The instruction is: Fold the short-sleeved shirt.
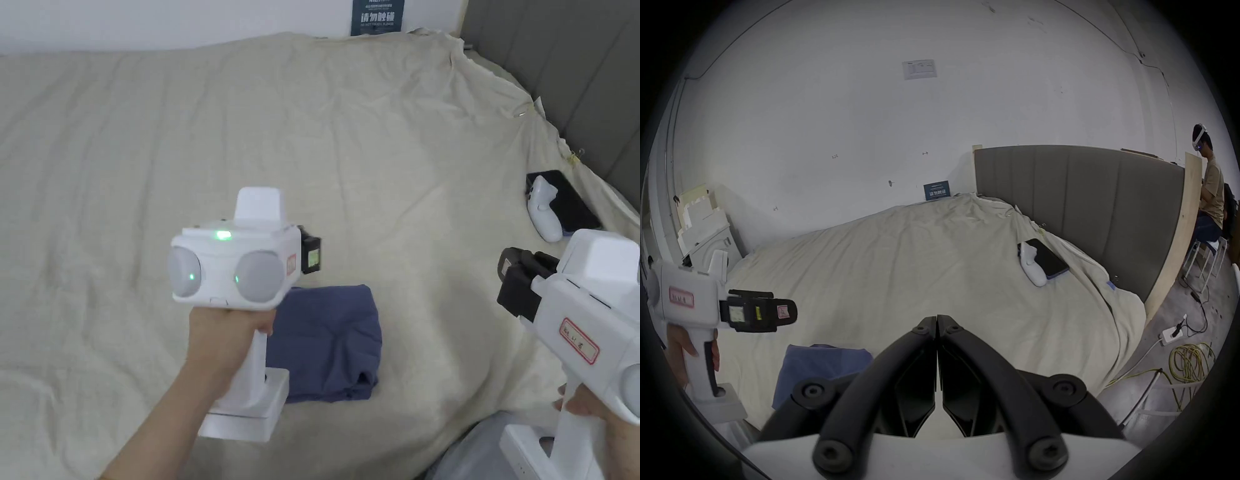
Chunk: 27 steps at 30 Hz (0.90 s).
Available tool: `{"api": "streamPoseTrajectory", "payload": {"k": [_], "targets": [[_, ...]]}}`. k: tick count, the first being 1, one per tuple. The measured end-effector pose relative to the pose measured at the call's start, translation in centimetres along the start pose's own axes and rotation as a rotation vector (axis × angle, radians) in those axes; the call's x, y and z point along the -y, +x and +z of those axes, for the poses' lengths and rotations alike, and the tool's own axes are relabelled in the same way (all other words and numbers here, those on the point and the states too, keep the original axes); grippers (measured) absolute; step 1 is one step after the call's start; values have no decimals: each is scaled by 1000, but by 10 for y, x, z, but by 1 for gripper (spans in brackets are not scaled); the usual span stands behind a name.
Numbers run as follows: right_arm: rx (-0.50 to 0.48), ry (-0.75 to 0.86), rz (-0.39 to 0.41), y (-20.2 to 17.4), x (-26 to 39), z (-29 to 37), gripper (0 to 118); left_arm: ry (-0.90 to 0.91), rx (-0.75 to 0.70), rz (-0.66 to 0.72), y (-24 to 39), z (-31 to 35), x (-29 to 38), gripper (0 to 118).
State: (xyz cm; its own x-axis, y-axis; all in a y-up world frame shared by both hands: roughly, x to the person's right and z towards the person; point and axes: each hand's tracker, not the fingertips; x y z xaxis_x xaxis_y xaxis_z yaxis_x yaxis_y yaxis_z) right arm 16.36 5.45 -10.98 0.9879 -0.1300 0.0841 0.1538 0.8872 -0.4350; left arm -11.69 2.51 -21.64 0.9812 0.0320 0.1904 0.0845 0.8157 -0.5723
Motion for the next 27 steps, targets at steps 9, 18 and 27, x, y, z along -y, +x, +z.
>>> {"api": "streamPoseTrajectory", "payload": {"k": [9,18,27], "targets": [[5,-18,8,8,4,-2,0,-30,82,-7,52,-28,81,0],[54,-61,-3,15,9,3,0,-107,117,-110,110,-59,134,0],[57,-78,-13,17,9,-4,0,-135,140,-214,113,-60,125,0]]}}
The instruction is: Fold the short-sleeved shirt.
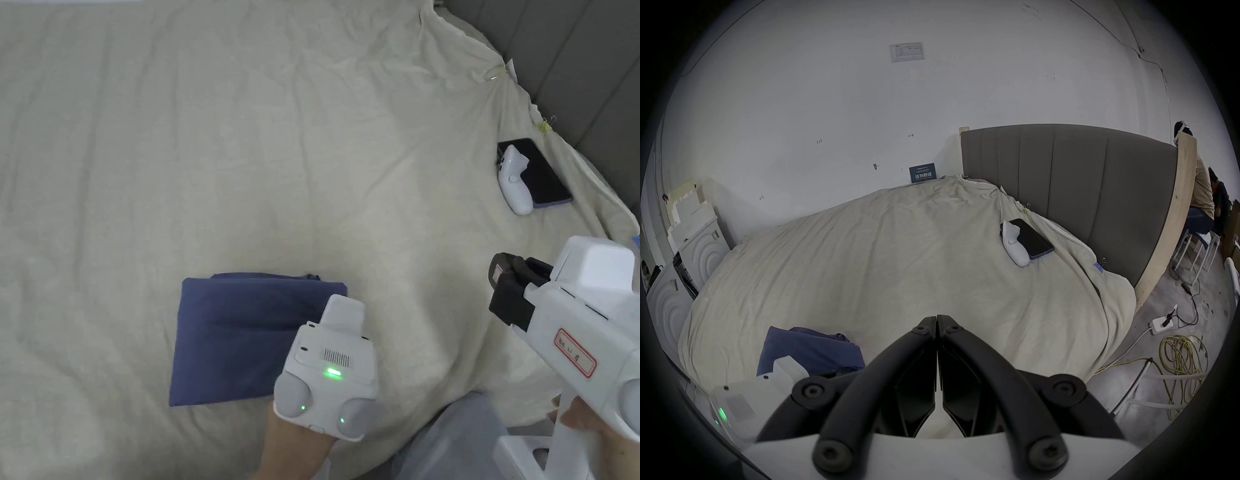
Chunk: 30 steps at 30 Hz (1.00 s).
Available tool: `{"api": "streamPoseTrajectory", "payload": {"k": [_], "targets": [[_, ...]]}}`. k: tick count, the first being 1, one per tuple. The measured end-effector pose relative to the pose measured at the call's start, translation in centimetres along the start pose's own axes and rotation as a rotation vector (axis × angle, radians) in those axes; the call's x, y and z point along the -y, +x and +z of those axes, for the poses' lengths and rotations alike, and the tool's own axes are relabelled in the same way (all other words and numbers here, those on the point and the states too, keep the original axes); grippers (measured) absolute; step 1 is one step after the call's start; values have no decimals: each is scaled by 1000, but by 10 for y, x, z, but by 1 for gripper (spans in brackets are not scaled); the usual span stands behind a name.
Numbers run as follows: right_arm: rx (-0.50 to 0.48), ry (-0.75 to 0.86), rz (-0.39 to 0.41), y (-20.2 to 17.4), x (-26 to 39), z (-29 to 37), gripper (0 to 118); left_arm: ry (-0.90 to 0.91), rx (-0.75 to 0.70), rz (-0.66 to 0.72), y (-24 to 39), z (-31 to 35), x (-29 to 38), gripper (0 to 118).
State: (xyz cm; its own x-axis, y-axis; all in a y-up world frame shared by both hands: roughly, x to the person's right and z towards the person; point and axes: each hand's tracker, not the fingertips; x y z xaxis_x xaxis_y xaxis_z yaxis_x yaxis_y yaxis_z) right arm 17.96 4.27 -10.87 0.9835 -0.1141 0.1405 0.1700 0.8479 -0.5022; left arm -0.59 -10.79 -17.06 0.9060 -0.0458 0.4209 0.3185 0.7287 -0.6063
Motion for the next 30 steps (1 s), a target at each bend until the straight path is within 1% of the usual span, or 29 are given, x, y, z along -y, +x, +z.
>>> {"api": "streamPoseTrajectory", "payload": {"k": [2,3,7,9,11,12,14,17,19,22,24,26,27,29,30], "targets": [[-10,10,3,-4,-3,1,0,-10,99,102,-18,14,-17,0],[-20,16,8,-8,-5,1,0,30,135,166,-29,25,-24,0],[-51,54,40,-23,-14,5,0,229,93,305,-70,81,-45,0],[-69,73,53,-45,-21,14,0,315,55,372,-93,106,-46,0],[-104,101,69,-59,-25,18,0,386,9,403,-113,128,-44,0],[-115,119,77,-59,-26,17,0,432,-26,415,-121,140,-40,0],[-141,151,94,-72,-29,18,0,485,-101,398,-132,159,-34,0],[-172,193,115,-93,-26,13,0,529,-220,334,-145,183,-20,0],[-187,218,133,-111,-20,8,0,540,-257,325,-149,194,-13,0],[-220,234,117,-136,0,-11,0,543,-282,316,-154,207,-5,0],[-243,171,138,-155,17,-32,0,540,-292,316,-156,213,0,0],[-263,106,113,-165,38,-51,0,535,-302,315,-158,216,2,0],[-251,64,119,-170,49,-60,0,536,-306,316,-159,218,4,0],[-226,14,172,-182,70,-76,0,540,-310,338,-163,219,5,0],[-226,-46,197,-186,78,-84,0,539,-306,349,-165,218,5,0]]}}
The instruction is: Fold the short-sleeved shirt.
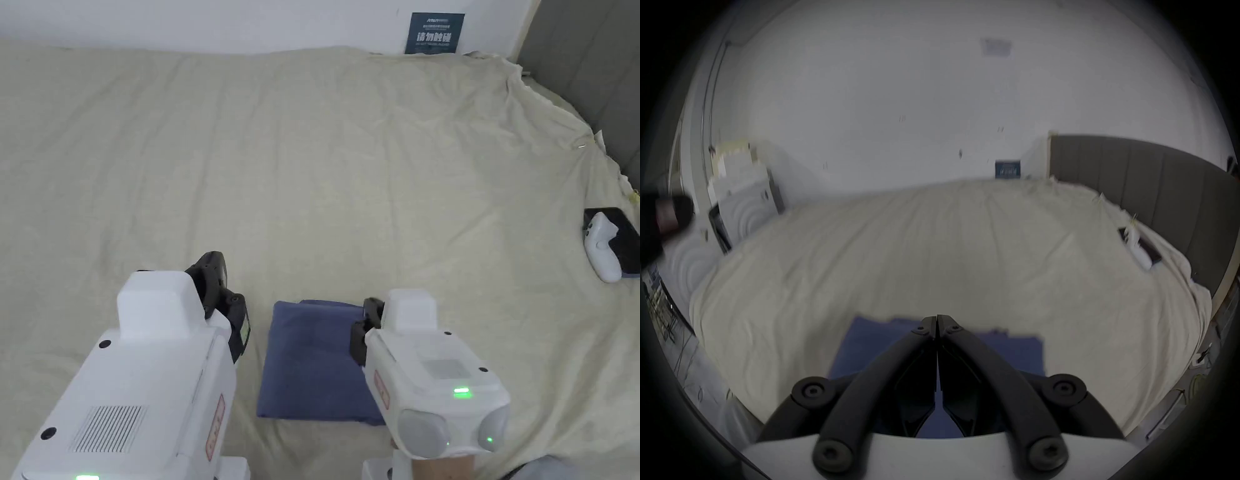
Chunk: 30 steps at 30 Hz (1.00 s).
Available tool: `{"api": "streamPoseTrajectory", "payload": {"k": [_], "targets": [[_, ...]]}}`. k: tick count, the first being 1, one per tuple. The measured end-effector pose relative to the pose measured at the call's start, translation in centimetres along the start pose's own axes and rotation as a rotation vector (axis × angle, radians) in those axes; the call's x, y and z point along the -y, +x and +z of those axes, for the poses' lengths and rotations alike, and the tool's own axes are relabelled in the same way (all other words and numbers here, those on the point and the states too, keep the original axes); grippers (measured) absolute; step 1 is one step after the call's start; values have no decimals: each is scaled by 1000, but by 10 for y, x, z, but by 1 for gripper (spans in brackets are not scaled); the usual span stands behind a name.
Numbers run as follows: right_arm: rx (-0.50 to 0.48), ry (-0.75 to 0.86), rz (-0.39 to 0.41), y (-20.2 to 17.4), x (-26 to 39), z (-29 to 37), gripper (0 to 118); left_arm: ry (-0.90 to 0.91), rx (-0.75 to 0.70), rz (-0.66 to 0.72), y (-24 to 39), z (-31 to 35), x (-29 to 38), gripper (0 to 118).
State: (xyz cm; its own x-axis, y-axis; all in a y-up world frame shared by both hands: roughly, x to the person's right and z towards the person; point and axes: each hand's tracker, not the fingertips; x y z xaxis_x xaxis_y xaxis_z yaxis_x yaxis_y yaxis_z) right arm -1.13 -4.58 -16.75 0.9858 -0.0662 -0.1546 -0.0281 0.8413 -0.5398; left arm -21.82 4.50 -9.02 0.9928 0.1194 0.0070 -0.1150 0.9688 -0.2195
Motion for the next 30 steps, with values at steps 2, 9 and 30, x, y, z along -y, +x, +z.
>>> {"api": "streamPoseTrajectory", "payload": {"k": [2,9,30], "targets": [[-7,-46,-23,-6,17,-11,0,-9,-3,13,-3,-1,0,0],[0,-98,40,-16,54,-31,0,-51,2,16,-14,-8,2,0],[-27,-122,-24,-11,50,-33,0,-889,596,462,-104,-168,50,117]]}}
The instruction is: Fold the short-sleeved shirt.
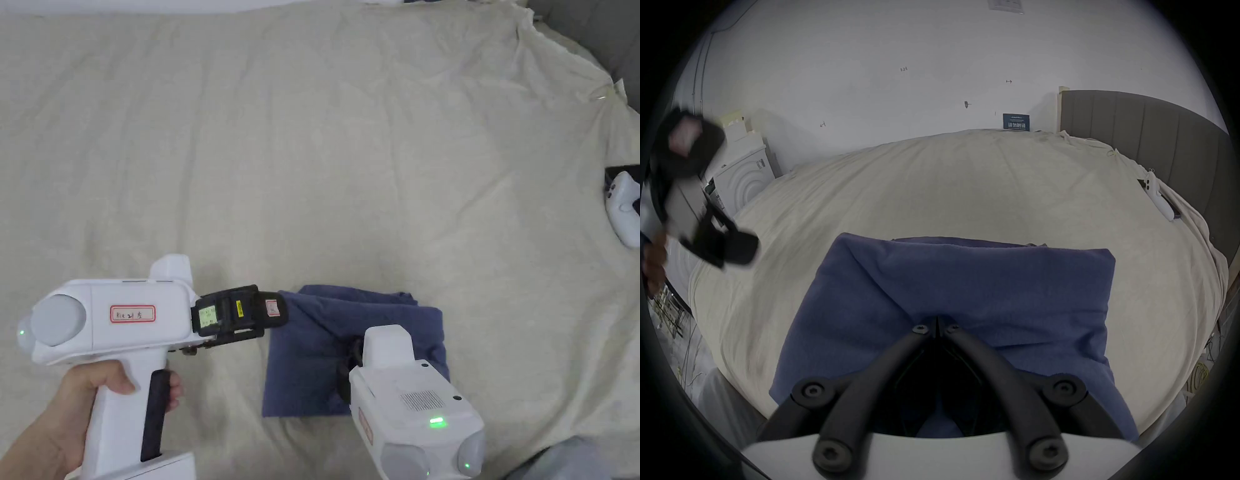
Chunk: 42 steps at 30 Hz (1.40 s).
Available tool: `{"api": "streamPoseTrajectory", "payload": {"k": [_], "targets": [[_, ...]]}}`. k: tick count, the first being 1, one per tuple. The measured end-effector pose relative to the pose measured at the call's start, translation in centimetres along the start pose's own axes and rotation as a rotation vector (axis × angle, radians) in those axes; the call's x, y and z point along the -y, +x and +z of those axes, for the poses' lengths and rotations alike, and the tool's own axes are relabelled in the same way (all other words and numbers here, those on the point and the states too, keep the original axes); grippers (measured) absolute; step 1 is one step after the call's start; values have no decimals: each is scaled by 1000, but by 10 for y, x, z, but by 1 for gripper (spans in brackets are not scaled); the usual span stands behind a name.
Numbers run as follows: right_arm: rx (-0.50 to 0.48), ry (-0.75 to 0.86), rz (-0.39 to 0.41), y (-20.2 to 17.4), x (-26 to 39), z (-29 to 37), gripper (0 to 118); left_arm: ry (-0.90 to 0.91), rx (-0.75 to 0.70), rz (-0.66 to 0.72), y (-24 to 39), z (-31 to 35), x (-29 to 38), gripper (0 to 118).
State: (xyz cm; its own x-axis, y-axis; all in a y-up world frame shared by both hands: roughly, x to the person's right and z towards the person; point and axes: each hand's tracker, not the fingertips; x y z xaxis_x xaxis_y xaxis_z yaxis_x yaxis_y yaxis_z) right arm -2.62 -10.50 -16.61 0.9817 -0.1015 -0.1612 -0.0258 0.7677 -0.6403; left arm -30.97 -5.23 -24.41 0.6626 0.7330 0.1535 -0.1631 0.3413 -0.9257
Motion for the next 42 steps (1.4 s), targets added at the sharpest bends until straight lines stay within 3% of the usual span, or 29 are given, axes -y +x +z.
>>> {"api": "streamPoseTrajectory", "payload": {"k": [4,15,16,18,20,23,30,36,42], "targets": [[-3,-3,-5,1,-1,0,0,-95,40,41,-18,-22,2,107],[-24,-22,-45,7,-4,-1,0,-221,203,97,-29,-58,-7,102],[-29,-25,-51,8,-4,-2,0,-228,221,97,-29,-62,-7,95],[-38,-31,-64,11,-5,-2,0,-262,153,88,-28,-71,-6,68],[-43,-36,-69,12,-6,-3,0,-243,98,9,-26,-72,-1,31],[-51,-42,-77,14,-7,-3,0,-228,135,73,-29,-71,1,25],[-64,-56,-40,17,-21,8,0,-182,-77,105,17,-64,5,22],[-60,202,-22,38,-61,101,0,-137,-110,151,56,-33,-5,21],[-8,431,-30,66,-115,171,0,-34,-227,88,63,36,-18,20]]}}
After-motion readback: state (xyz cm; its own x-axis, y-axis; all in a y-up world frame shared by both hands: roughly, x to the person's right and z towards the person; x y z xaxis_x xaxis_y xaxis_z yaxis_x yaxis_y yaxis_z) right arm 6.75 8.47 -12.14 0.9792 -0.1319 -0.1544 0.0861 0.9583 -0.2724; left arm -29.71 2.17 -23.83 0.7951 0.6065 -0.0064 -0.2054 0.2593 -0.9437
